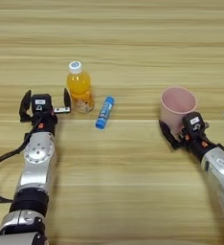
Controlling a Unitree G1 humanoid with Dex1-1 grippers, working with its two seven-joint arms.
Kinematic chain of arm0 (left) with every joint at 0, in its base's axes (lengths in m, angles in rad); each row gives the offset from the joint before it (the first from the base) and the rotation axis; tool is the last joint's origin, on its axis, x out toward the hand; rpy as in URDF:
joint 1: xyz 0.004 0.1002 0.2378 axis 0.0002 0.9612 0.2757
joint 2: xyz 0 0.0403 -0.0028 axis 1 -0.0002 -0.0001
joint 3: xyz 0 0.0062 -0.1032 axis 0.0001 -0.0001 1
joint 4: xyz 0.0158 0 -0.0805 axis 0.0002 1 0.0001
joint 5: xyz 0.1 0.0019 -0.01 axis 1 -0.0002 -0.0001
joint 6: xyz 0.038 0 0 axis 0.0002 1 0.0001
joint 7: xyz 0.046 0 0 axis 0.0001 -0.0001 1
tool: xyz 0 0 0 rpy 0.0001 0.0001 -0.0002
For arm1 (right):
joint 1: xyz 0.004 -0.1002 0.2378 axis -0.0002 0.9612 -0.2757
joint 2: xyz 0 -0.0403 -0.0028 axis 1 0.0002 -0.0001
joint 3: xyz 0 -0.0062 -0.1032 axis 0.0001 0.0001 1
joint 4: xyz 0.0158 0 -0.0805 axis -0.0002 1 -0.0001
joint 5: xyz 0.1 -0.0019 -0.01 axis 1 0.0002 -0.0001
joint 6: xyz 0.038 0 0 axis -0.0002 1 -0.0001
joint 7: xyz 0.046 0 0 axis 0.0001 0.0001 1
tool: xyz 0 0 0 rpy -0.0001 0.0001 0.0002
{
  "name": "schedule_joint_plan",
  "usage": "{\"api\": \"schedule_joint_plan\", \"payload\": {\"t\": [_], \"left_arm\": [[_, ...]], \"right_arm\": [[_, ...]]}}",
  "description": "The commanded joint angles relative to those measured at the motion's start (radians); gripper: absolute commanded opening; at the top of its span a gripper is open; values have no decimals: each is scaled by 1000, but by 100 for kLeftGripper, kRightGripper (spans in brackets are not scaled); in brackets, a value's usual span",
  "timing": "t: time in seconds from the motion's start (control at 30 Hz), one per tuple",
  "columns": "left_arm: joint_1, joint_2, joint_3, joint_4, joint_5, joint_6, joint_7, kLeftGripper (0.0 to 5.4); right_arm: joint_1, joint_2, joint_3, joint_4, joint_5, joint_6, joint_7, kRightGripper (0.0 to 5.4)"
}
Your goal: Move the objects on the table
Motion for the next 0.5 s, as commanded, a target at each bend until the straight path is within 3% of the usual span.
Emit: {"api": "schedule_joint_plan", "payload": {"t": [0.03, 0.33, 0.5], "left_arm": [[-3, 4, -4, -4, 11, 1, 6, 540], [-6, 3, -5, 0, 11, 0, 7, 540], [-6, 2, -5, -2, 11, 1, 7, 540]], "right_arm": [[37, 8, 25, -57, -1, 29, 5, 391], [45, 5, 45, -36, -4, 49, 18, 391], [48, -1, 49, -30, -13, 52, 16, 444]]}}
